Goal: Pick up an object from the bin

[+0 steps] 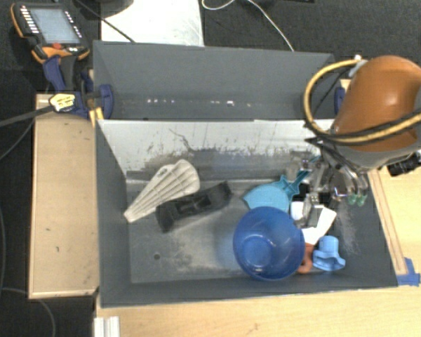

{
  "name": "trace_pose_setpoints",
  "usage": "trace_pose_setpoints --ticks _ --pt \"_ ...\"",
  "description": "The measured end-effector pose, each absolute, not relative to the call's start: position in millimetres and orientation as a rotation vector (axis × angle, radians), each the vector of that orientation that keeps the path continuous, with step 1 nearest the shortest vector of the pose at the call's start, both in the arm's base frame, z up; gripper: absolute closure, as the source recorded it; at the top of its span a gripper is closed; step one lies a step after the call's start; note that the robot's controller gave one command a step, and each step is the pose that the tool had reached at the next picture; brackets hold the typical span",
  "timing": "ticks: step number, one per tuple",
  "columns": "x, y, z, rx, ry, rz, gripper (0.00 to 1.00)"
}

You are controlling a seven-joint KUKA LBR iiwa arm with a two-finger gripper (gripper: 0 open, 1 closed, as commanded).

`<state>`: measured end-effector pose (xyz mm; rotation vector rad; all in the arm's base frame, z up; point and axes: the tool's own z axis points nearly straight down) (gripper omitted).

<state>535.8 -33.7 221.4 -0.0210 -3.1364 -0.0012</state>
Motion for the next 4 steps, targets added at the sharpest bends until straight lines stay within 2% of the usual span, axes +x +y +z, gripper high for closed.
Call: trace_pose_setpoints --ticks 1,2,3,4 --pt "537.3 -34 226 -0.019 -3.145 0.0 0.0" --pt "525.9 -72 128 0.196 -3.134 -0.001 0.0" --pt "527.9 -72 118 0.204 -3.127 0.0 0.0" --pt "481.6 -37 116 0.405 -3.132 0.002 0.0"
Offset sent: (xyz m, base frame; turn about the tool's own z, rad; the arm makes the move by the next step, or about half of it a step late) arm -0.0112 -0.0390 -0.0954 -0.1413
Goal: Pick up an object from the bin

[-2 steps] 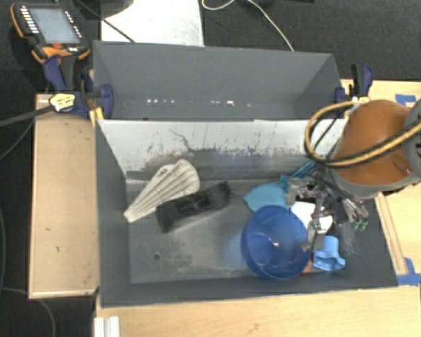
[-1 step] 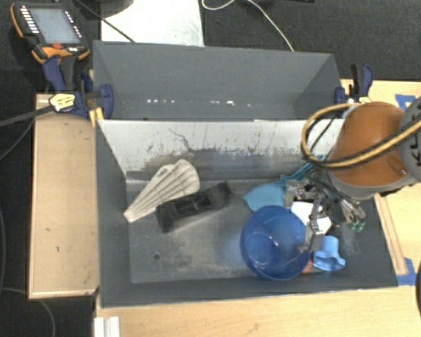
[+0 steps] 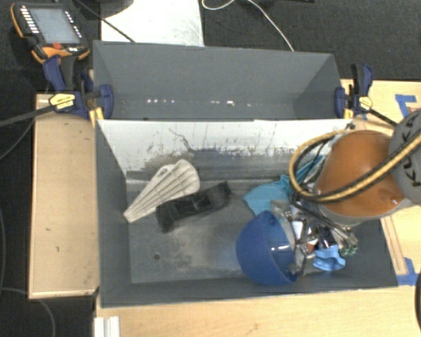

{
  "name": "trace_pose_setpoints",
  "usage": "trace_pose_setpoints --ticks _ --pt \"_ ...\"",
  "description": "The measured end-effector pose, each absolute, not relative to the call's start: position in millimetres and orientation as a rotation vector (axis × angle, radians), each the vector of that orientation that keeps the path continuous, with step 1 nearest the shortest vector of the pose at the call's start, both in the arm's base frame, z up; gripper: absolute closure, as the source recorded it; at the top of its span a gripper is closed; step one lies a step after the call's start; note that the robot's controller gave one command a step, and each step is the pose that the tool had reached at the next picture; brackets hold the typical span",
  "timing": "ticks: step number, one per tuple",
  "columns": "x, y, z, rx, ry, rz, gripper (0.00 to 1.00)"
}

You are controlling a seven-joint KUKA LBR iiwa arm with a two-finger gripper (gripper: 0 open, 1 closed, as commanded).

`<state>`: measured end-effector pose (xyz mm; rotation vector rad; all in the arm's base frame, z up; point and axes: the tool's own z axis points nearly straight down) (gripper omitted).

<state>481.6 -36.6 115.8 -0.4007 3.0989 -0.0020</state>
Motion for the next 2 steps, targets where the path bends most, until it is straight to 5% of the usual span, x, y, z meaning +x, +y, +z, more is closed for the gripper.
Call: trace_pose_setpoints --ticks 1,2 --pt "591.6 -34 73 -0.27 3.133 0.002 0.0" --pt "501.6 33 89 -0.353 3.052 -0.001 1.0"
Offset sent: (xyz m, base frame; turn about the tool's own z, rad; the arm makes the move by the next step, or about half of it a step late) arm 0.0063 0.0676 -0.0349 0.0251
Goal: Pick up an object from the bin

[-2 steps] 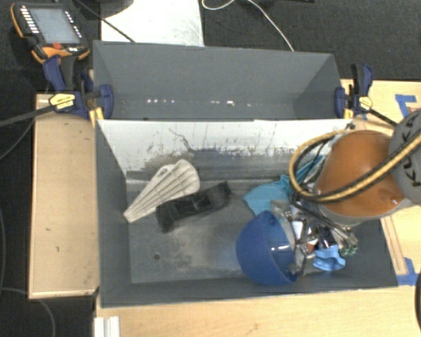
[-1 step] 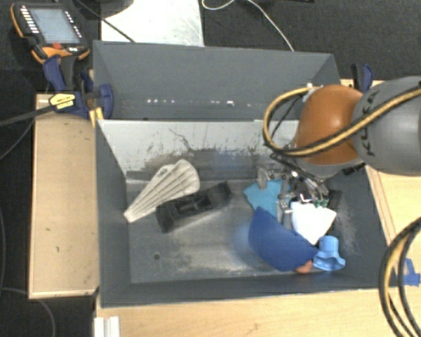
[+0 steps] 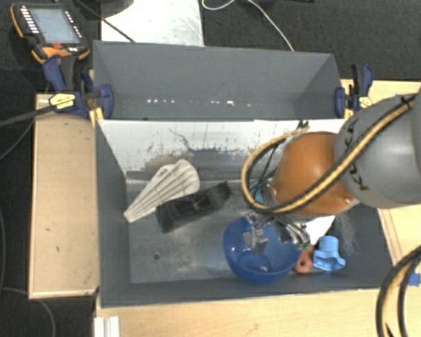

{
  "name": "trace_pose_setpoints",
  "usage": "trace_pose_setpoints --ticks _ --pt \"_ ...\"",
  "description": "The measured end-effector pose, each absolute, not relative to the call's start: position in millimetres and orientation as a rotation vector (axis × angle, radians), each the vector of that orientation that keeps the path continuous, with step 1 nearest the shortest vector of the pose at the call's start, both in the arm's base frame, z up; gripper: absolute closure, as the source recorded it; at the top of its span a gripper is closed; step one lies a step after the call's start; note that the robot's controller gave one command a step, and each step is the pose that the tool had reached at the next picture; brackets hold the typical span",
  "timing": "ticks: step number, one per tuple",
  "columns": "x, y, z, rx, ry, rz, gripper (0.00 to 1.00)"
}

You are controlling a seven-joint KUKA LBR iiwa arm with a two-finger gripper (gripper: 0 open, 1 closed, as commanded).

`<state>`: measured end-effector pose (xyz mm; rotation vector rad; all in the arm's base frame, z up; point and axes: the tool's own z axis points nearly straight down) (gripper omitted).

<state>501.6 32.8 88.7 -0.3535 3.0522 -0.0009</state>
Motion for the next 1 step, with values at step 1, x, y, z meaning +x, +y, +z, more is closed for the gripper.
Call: trace_pose_setpoints --ticks 1 --pt "501.3 32.8 88.5 -0.356 3.053 -0.001 1.0"
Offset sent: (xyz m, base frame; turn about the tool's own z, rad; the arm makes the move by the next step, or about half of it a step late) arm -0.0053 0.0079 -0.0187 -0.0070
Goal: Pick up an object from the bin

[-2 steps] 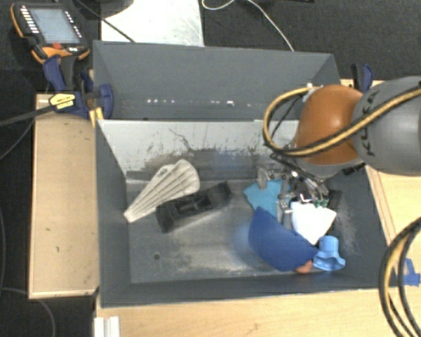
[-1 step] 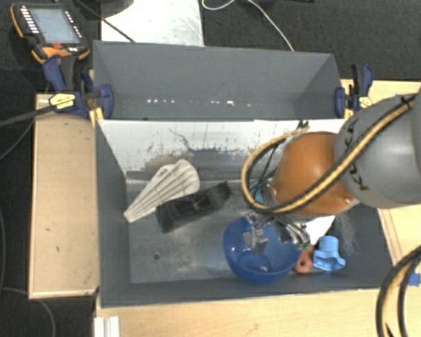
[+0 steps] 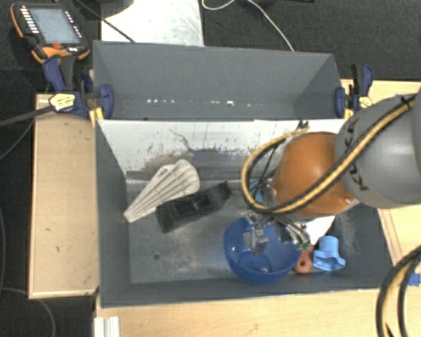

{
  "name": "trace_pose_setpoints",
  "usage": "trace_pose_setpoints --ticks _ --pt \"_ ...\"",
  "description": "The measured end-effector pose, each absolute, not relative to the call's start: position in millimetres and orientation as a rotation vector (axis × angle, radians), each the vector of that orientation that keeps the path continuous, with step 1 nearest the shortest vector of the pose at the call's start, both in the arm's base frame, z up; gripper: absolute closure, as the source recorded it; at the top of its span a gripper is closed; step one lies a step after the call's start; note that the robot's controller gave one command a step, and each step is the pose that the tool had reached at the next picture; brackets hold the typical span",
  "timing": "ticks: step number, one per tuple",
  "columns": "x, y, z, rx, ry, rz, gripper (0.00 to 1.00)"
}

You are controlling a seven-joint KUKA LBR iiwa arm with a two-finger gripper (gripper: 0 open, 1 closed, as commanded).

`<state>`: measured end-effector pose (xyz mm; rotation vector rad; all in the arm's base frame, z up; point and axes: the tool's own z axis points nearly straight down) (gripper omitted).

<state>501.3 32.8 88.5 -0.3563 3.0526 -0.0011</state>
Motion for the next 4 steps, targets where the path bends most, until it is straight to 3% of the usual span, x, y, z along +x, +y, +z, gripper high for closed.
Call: trace_pose_setpoints --ticks 3,4 --pt "516.3 37 72 -0.429 3.014 -0.005 1.0" --pt "511.2 39 176 -0.501 3.014 -0.006 1.0"
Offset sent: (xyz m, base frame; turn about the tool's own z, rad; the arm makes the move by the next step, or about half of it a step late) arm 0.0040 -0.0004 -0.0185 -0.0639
